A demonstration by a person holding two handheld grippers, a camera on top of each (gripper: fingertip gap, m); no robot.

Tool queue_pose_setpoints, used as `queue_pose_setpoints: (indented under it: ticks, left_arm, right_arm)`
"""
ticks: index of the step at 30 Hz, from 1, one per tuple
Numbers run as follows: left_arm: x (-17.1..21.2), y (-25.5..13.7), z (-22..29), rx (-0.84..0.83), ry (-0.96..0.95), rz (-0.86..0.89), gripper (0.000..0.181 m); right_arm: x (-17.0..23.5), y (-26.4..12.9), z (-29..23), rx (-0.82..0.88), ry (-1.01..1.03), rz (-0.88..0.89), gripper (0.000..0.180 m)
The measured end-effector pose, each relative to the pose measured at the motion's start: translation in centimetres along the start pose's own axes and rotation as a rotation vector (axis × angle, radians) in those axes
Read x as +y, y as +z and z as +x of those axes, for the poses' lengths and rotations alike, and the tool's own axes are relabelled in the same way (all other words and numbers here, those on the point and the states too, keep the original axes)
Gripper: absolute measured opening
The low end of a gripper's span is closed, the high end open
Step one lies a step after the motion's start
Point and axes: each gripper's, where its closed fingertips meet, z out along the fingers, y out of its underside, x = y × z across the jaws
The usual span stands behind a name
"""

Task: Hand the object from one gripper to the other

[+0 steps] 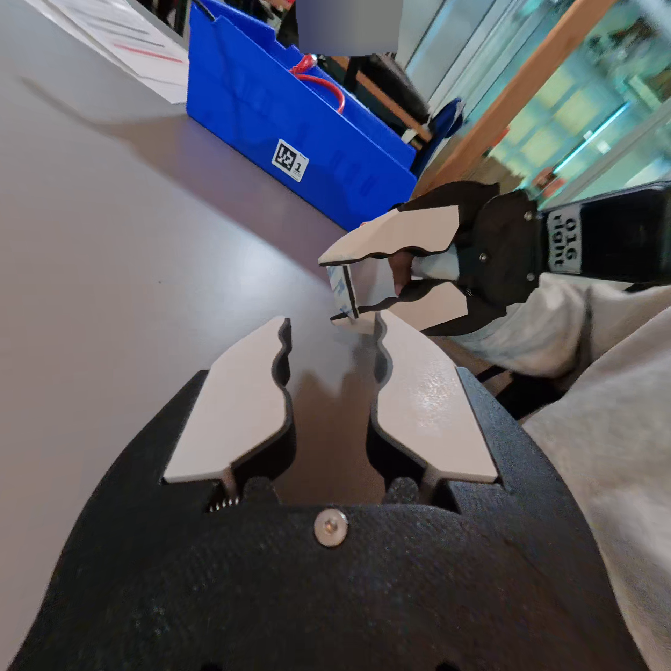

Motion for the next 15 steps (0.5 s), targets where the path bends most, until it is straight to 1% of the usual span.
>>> queue_pose_setpoints:
  ticks: [2, 4, 7, 10, 12, 15]
  left_arm:
    - [0.1, -0.3, 0.2, -0.027, 0.061, -0.006, 0.033]
    - [0.4, -0.5, 0.6, -0.011, 0.058, -0.013, 0.023]
    - [0.8, -0.9, 0.5, -0.002, 0.006, -0.022, 0.021]
    - [1.1, -1.3, 0.0, -0.026, -0.031, -0.033, 0.018]
    - [1.3, -1.6, -0.2, -0.041, -0.029, -0.038, 0.005]
    - [1.5, -2.1, -0.3, -0.054, -0.022, -0.047, 0.004]
  right_arm:
    - [-0.4, 0.5, -0.5, 0.015, -0.064, -0.041, 0.033]
    - [-0.8, 1.0, -1.1, 0.028, -0.127, -0.071, 0.033]
    - [-1.7, 1.6, -1.9, 0.038, -0.196, -0.084, 0.034]
    - [-2.8, 1.9, -2.6, 0.027, -0.204, -0.062, 0.034]
    - [-3.2, 2.2, -2.8, 0.011, -0.189, -0.051, 0.033]
    - [-3.5, 2.5, -3.0, -0.015, -0.164, -0.02, 0.033]
